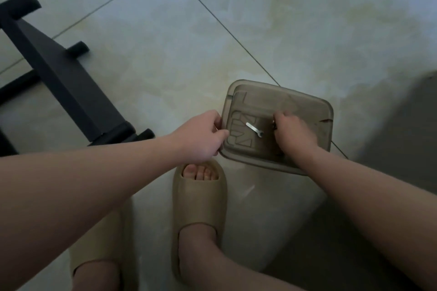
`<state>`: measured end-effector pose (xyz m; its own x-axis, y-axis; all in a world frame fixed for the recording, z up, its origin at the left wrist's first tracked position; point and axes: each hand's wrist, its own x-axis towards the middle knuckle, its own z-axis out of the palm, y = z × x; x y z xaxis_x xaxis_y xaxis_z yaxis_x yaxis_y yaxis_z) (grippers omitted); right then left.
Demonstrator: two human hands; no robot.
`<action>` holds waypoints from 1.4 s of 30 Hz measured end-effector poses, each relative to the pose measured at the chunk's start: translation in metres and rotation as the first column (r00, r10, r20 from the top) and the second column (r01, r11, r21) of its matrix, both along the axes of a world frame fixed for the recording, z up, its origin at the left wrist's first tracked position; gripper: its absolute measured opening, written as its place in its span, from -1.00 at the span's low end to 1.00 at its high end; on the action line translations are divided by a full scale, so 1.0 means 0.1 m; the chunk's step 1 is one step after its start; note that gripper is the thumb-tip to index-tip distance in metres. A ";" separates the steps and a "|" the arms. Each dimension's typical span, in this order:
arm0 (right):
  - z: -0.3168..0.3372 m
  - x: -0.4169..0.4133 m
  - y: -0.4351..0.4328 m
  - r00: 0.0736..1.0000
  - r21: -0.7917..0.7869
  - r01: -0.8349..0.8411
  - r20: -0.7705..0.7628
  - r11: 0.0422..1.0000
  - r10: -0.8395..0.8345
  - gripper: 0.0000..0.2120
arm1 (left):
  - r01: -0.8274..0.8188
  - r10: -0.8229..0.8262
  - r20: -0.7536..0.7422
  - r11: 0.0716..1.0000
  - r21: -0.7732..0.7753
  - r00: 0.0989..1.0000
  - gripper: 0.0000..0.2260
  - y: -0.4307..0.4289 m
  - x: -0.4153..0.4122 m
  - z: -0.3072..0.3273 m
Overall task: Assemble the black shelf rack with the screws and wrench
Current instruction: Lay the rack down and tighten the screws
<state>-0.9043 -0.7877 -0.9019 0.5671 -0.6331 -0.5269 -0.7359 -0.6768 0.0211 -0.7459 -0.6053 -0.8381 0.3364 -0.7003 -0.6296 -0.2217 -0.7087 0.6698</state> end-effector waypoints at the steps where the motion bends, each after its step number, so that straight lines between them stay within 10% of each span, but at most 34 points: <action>1: -0.02 -0.01 0.00 1.000 -0.011 -0.004 0.024 1.000 0.005 -0.79 | -0.006 0.006 -0.011 1.000 -0.008 1.000 -0.89 0.00 0.00 0.00; 22: -0.02 -0.01 0.01 0.990 0.044 0.010 0.143 0.999 -0.016 -0.91 | -0.018 0.017 -0.057 1.000 -0.021 0.998 -0.88 0.02 0.00 -0.01; 42: 0.06 0.07 -0.03 0.999 0.248 -0.021 -0.043 0.968 0.033 -0.80 | -0.014 0.013 -0.061 1.000 -0.024 0.998 -0.84 -0.03 -0.01 -0.04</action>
<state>-0.8977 -0.7905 -0.8960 0.5532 -0.4645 -0.6916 -0.7196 -0.6847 -0.1157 -0.7473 -0.6079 -0.8423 0.3075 -0.7116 -0.6317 -0.1703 -0.6943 0.6992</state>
